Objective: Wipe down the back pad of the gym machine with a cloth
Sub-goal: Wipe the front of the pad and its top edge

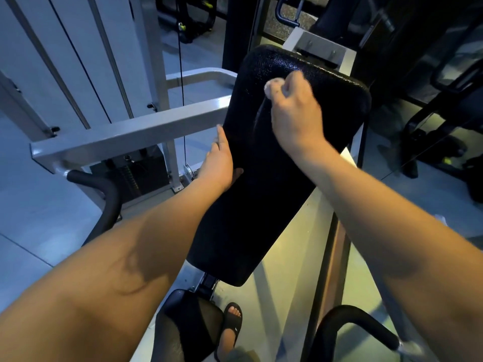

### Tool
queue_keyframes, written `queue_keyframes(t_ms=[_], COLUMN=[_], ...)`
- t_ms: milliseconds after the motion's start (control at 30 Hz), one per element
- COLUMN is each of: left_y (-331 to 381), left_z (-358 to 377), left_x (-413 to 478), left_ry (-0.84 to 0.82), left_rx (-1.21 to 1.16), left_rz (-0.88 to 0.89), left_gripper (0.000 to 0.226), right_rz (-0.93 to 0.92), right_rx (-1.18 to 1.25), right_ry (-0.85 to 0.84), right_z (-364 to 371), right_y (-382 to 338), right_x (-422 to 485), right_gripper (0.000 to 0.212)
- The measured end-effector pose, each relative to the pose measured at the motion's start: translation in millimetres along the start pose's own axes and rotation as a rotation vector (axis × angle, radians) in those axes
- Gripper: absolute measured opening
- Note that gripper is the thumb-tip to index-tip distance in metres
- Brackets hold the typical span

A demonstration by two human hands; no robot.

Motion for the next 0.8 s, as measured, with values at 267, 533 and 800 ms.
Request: queue_keyframes(t_ms=[267, 533, 800], left_y=[1, 0, -5], left_z=[-3, -1, -2], left_x=[-2, -1, 0], left_ry=[-0.001, -0.002, -0.008], left_rx=[0.013, -0.011, -0.071], left_rz=[0.007, 0.011, 0.037], left_gripper=[0.123, 0.121, 0.127], right_rz=[-0.208, -0.365, -0.11], right_rx=[0.02, -0.077, -0.025], right_ry=[-0.205, -0.328, -0.094], right_z=[18, 51, 16], right_y=[-12, -35, -23], right_x=[-18, -63, 3], right_gripper=[0.015, 0.014, 0.02])
Point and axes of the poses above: each hand's wrist, its own x-axis towards the middle knuckle, its own z-axis out of the palm, y = z × x, the point moved 4 cm from there along x, towards the middle knuckle, and after that the axes turned 1 degree about -y, right-handed, at the moved point
